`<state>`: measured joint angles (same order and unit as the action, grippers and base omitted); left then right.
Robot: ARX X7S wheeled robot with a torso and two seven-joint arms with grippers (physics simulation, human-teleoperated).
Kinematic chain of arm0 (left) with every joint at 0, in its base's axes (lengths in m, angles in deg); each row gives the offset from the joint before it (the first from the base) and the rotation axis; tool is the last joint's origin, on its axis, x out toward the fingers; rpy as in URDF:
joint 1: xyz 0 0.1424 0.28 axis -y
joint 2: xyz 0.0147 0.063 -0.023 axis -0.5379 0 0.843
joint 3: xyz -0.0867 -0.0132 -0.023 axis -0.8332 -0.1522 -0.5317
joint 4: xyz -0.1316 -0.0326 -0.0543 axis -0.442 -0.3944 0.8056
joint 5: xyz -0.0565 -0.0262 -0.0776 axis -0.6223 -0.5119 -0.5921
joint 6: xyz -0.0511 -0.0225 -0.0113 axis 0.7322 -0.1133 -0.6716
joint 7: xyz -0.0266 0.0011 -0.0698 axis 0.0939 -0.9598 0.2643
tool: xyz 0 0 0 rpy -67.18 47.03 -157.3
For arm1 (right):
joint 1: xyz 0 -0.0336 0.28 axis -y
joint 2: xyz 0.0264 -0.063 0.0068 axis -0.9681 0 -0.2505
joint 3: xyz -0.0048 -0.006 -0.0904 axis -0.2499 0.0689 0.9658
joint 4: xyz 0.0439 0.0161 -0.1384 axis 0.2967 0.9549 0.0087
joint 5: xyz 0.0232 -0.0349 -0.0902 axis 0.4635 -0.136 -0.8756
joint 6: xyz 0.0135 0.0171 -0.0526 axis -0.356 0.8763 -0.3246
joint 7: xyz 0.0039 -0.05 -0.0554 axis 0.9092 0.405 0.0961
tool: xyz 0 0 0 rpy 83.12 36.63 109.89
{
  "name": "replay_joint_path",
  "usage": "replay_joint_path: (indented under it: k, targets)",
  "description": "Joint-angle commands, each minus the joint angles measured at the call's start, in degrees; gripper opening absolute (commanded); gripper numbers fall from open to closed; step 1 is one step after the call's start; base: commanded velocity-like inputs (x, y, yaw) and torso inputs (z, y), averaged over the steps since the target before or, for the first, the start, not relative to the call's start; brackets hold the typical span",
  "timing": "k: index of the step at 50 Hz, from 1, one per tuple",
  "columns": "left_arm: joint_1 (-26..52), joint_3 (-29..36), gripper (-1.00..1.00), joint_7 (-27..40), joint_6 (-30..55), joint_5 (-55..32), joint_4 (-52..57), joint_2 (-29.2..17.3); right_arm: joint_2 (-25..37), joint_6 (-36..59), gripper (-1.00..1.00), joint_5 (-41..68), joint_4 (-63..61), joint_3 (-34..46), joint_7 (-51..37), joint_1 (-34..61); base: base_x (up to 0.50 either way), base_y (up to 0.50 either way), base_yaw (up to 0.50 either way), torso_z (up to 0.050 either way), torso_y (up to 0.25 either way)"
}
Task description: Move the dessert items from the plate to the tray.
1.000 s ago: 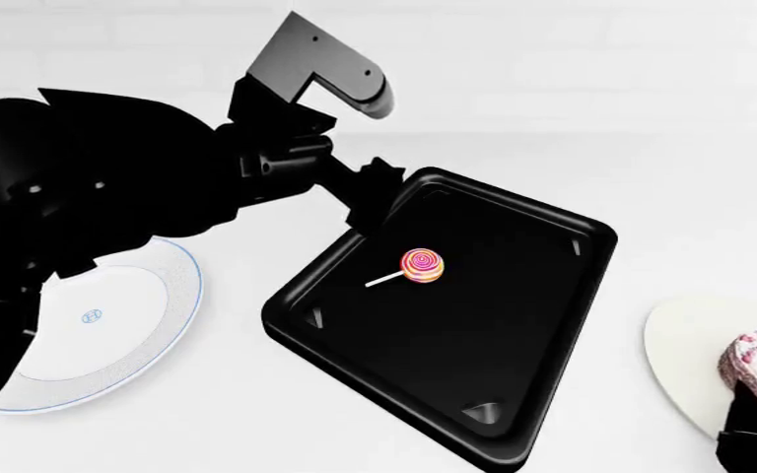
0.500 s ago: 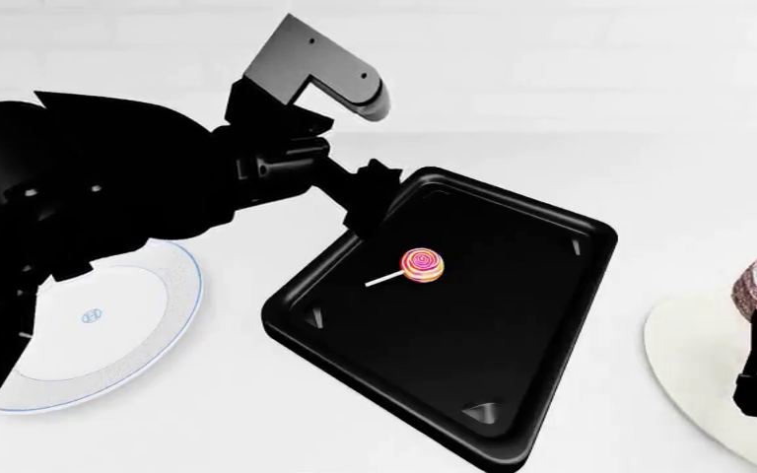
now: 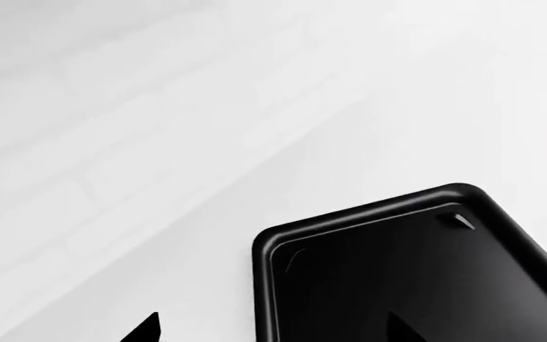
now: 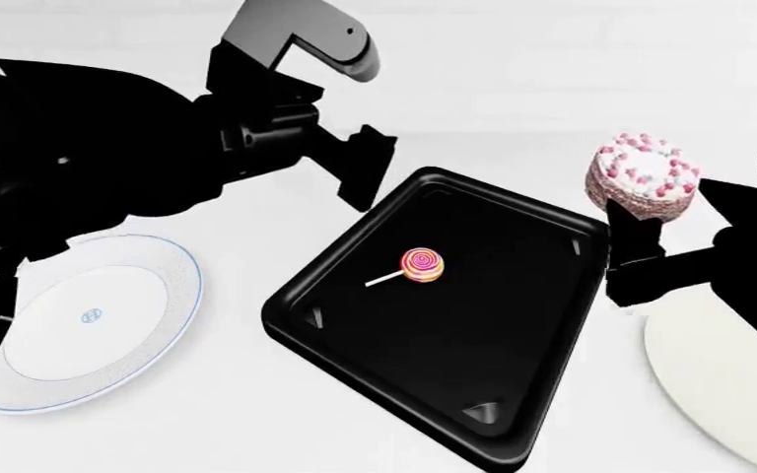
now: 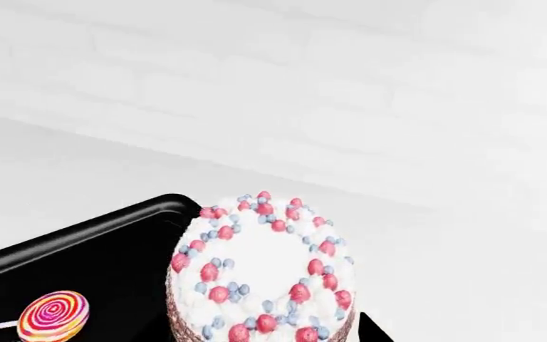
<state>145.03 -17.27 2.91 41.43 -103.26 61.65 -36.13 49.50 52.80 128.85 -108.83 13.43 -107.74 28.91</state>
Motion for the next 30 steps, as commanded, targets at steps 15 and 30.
replay_joint_path:
  k: [15, 30]
  targets:
    - [1.8, -2.2, 1.00, 3.7, 2.0, -2.8, 2.4, -2.0, -12.1, -2.6, -1.00, -19.5, 9.4, 27.3, 15.1, 15.4, 0.00, 0.00, 0.00, 0.000, 0.001]
    - [2.6, -2.5, 1.00, 4.1, 2.5, -3.3, 2.7, -2.4, -13.2, -3.2, -1.00, -22.6, 11.7, 31.4, 17.4, 14.8, 0.00, 0.00, 0.00, 0.000, 0.001]
